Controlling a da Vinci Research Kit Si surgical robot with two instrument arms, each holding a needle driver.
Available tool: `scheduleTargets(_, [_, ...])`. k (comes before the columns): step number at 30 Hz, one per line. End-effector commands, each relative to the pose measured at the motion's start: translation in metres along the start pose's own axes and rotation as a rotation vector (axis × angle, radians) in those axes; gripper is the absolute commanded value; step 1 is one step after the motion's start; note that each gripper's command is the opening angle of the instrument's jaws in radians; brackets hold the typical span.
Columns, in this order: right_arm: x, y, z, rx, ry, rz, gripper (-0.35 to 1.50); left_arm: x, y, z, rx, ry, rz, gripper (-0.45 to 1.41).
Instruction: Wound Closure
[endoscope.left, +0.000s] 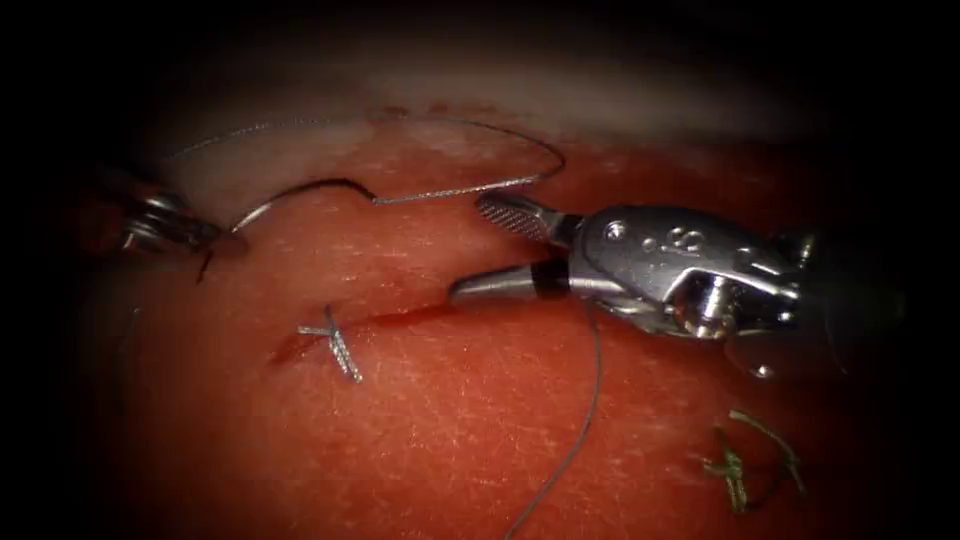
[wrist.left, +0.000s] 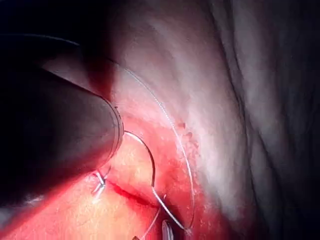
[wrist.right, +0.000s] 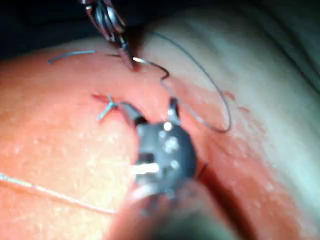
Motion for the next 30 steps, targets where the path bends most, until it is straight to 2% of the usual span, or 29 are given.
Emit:
scheduleTargets(1, [-0.0006,0.0000,0.0006,0.012,0.008,-0.002,0.96,-0.0003,0.0004,0.0006,-0.028,0.004,-0.012,-0.35])
scheduleTargets(3, [-0.0006,-0.0002,0.0004,0.035,0.026,-0.001,0.96,-0.0008,0.0012,-0.0005,-0.115,0.023,-0.053,-0.35])
scheduleTargets(6, [-0.0008,-0.0004,0.0004,0.055,0.031,-0.003,0.96,-0.0012,0.0020,-0.0014,-0.201,0.040,-0.095,-0.35])
scheduleTargets(9, [-0.0014,0.0000,0.0006,0.058,0.053,-0.006,0.95,-0.0015,0.0035,-0.0026,-0.345,0.074,-0.144,-0.35])
scheduleTargets(11, [-0.0014,0.0003,0.0008,0.031,0.099,0.000,0.93,-0.0018,0.0044,-0.0028,-0.404,0.091,-0.163,-0.35])
scheduleTargets(12, [-0.0013,0.0006,0.0011,-0.008,0.154,0.010,0.91,-0.0020,0.0056,-0.0031,-0.476,0.108,-0.197,-0.35])
scheduleTargets(16, [-0.0012,0.0008,0.0011,-0.090,0.242,0.043,0.95,-0.0021,0.0091,-0.0042,-0.632,0.146,-0.269,-0.35])
scheduleTargets(23, [0.0001,0.0006,0.0001,-0.172,0.303,0.082,0.96,-0.0033,0.0128,-0.0041,-0.745,0.191,-0.345,-0.35])
scheduleTargets(30, [0.0015,0.0005,-0.0012,-0.254,0.321,0.045,0.95,-0.0038,0.0141,-0.0035,-0.754,0.214,-0.371,-0.35])
